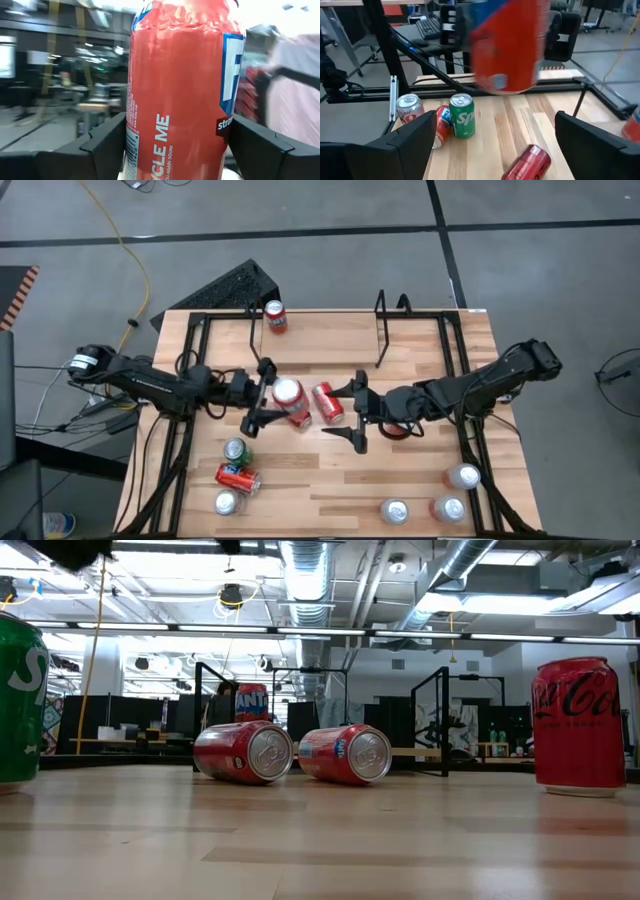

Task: Place canned beverage on shelf
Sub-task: Put the red soda can on the shelf and align with the other red soda can

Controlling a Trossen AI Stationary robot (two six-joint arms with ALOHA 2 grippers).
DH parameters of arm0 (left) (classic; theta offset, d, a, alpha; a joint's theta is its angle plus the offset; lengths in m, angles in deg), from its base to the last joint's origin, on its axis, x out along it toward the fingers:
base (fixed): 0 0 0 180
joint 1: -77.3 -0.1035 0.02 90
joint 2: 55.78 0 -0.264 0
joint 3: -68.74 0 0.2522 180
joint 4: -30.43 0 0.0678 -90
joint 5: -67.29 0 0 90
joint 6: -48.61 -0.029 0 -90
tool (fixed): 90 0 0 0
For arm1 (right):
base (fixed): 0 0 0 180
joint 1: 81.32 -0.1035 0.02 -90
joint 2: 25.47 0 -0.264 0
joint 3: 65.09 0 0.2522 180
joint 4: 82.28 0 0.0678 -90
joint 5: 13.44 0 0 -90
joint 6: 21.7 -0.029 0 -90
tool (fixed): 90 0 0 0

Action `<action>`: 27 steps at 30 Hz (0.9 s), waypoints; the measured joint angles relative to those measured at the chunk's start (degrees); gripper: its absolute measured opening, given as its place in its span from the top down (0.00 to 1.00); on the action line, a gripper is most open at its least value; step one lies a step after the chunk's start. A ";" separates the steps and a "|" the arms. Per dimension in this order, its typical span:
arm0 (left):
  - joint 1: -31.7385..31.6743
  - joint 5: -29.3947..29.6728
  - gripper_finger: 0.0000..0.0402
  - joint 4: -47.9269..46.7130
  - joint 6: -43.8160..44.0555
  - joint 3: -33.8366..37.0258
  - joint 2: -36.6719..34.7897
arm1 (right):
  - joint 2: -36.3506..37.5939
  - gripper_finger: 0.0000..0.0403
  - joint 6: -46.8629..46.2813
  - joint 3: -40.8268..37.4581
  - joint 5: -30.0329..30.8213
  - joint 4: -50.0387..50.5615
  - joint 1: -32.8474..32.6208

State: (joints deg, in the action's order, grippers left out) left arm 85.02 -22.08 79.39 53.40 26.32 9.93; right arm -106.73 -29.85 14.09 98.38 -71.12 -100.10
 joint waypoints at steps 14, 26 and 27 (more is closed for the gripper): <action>1.92 2.28 0.29 5.51 0.79 4.49 -0.02 | -12.14 0.06 2.38 0.47 -4.77 -18.93 5.67; 2.18 2.85 0.29 1.45 0.38 4.45 0.00 | -11.73 0.06 3.50 0.95 -8.78 -19.47 6.14; 2.18 2.83 0.29 1.30 0.38 4.45 0.00 | -11.73 0.06 3.72 0.95 -9.02 -19.61 6.18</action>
State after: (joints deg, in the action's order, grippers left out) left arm 87.19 -19.25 80.69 53.78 30.78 9.93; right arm -118.46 -26.12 15.04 89.36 -90.73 -93.92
